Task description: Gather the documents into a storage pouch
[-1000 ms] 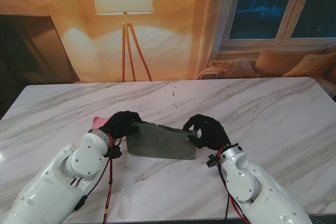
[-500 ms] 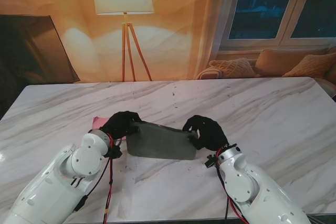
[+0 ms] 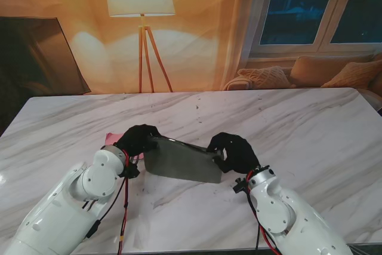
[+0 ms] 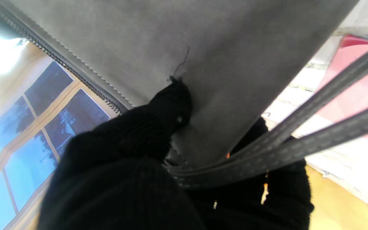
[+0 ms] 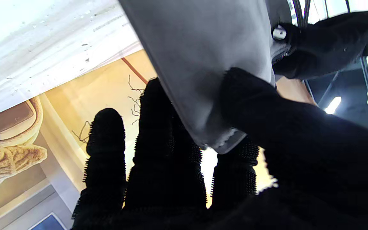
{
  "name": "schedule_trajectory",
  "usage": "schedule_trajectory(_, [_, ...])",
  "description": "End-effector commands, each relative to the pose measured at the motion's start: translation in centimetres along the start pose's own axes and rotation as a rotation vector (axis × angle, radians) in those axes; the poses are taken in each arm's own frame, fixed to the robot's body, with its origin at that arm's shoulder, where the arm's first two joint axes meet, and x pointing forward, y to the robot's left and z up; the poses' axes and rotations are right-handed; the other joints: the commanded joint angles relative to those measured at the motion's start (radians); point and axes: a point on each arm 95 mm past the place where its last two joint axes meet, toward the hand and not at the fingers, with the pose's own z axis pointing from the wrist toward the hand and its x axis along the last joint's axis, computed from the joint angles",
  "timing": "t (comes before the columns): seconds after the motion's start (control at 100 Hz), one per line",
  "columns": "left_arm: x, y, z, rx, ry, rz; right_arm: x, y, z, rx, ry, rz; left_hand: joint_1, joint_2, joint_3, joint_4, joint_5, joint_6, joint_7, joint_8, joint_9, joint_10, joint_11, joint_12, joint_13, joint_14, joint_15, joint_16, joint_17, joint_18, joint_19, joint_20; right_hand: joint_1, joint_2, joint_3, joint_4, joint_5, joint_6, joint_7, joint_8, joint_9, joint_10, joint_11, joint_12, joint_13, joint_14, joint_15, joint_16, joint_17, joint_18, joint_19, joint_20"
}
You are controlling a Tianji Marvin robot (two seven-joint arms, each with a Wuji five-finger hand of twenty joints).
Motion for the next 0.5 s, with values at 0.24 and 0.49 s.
schedule_trajectory(0.24, [0.4,-1.7,0.3,-0.026,0.023,0.016,-1.3,-0.5,0.0,0.068,-0.020,-0.052,0.024,0.018,0.019,-0.006,0.041,0.010,0.022,0.015,0.035,0.017,0.042,-0.014,0.037,0.111,0.040,0.009,-0.012,-0.015,0.018,0.031,-0.079,-0.003,-0.002,-0.015,-0.041,-0.015,0.008,-0.037,-0.014,0.000,-0.010,-0.003,-0.035,-0.017,0.001,0.002,-0.021,-0.010,-0.007,-0.003])
schedule_trajectory(0.49, [0.0,-1.4,0.0,-0.034,0.011,0.015,-1.2,-0.8,0.2,0.043,-0.035,-0.063,-0.005,0.041,-0.026,0.011,0.033,0.024,-0.035,-0.048,0.002,0.011,0.003,-0.058,0.001,0.117,-0.025,-0.026,-0.038,-0.027,-0.015,0.006,-0.034,-0.008,0.015,-0.009,0.051,0.018,0.046,-0.079,0.310,0.020,0.040,0.070,0.187,0.020,0.160,0.005,0.153,0.003,0.157,0.033])
